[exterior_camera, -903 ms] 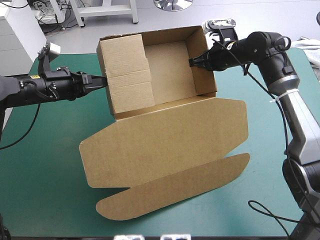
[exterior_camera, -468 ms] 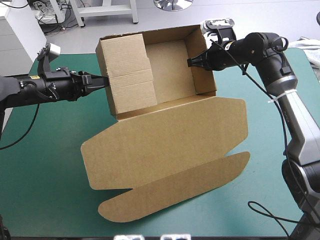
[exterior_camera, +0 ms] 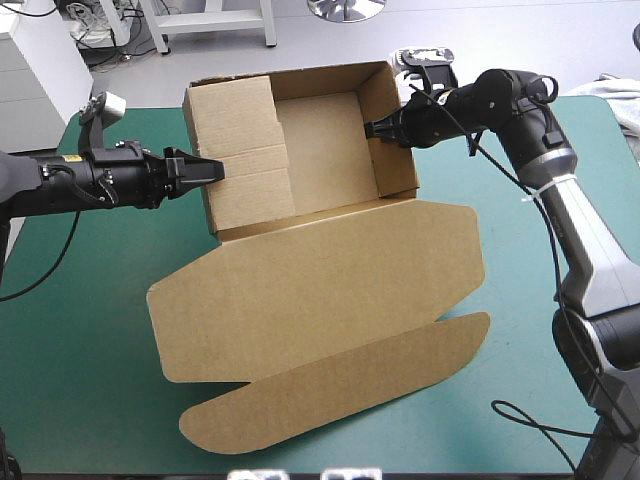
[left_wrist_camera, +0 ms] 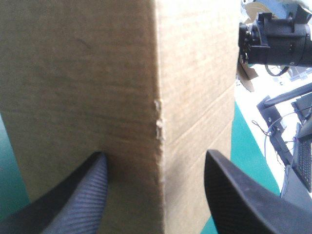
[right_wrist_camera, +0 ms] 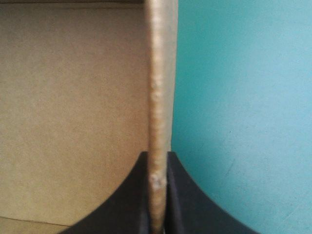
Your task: Fold the box
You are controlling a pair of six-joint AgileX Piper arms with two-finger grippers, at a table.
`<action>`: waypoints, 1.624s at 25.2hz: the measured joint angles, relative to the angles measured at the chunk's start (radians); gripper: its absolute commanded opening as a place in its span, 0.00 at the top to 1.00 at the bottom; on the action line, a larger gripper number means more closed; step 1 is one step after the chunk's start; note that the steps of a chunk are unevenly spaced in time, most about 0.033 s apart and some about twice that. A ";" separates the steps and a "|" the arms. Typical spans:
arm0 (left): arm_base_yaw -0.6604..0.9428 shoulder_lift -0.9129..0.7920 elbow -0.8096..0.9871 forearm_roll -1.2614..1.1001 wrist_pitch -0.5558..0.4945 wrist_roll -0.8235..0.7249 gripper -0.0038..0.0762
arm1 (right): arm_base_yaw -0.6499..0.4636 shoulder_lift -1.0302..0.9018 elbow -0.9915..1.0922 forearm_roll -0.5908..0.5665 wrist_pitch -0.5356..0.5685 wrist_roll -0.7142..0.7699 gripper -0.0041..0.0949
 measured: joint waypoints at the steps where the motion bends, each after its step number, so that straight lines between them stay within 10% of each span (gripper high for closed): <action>1: 0.000 0.000 0.000 0.013 -0.002 0.000 0.42 | 0.000 0.004 0.000 0.003 -0.001 0.000 0.97; 14: 0.000 0.055 0.000 0.381 -0.053 -0.170 0.45 | 0.178 0.020 0.000 -0.142 -0.061 0.018 0.97; 24: -0.079 0.069 0.000 0.592 -0.124 -0.272 0.97 | 0.209 0.021 0.000 -0.200 -0.038 0.042 0.97; 41: -0.320 0.164 0.009 0.716 -0.194 -0.352 0.97 | 0.207 0.011 -0.006 -0.458 0.210 0.207 0.97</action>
